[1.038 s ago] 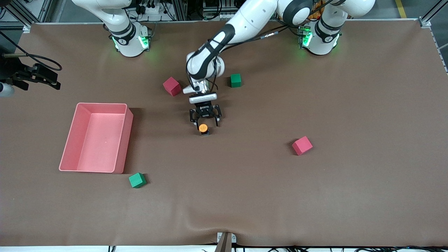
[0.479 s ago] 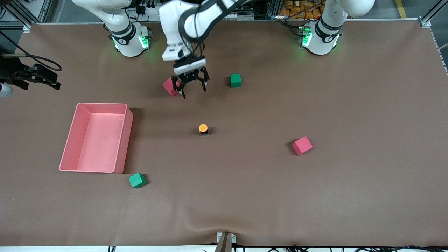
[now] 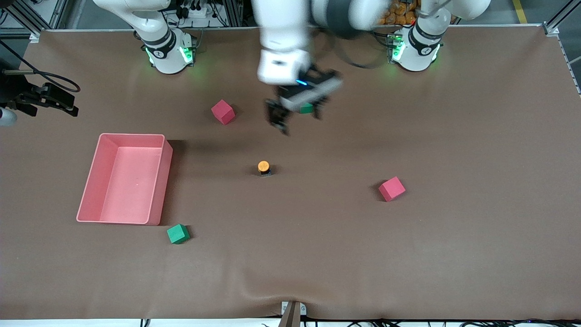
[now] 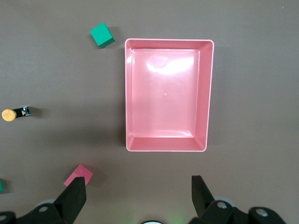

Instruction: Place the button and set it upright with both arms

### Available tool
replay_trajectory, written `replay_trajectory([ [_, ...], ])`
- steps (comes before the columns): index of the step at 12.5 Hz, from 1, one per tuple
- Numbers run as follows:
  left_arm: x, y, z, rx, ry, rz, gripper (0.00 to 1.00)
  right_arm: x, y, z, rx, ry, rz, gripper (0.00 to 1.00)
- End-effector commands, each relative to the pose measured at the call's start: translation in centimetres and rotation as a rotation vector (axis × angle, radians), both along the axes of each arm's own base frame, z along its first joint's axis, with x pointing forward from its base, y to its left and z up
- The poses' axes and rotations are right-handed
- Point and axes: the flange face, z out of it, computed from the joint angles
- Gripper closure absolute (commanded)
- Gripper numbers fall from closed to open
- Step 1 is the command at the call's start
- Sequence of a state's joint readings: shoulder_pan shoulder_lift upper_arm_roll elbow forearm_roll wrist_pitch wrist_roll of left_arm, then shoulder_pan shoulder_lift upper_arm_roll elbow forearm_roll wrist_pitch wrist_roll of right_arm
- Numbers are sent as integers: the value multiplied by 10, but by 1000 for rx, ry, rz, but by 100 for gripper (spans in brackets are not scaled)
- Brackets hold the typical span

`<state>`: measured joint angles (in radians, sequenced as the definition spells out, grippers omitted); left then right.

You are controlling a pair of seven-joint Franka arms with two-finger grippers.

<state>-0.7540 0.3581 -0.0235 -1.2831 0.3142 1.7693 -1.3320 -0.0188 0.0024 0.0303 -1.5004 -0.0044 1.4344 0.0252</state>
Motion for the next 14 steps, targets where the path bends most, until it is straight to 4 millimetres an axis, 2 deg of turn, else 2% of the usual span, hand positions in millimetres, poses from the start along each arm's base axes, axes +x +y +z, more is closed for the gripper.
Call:
replay_trajectory([
  [1,23,62,2,52,118,-20,0,-3,1,5,4,1,-9,0],
  [2,33,90,14,54,138,-30,0,-3,1,5,4,1,-9,0],
  [4,49,159,45,41,198,-104,0,-3,1,5,4,2,-9,0],
  [6,50,217,56,60,268,-186,0,-3,1,5,4,2,-9,0],
  [7,41,249,64,52,282,-228,0,-3,1,5,4,2,-9,0],
  [8,38,282,62,33,310,-249,0,-3,2,5,4,2,-8,0],
  [11,8,352,56,-33,363,-298,0,-2,2,3,4,5,-9,0],
  [14,-13,388,57,-37,365,-339,0,-2,2,3,4,5,-9,0],
])
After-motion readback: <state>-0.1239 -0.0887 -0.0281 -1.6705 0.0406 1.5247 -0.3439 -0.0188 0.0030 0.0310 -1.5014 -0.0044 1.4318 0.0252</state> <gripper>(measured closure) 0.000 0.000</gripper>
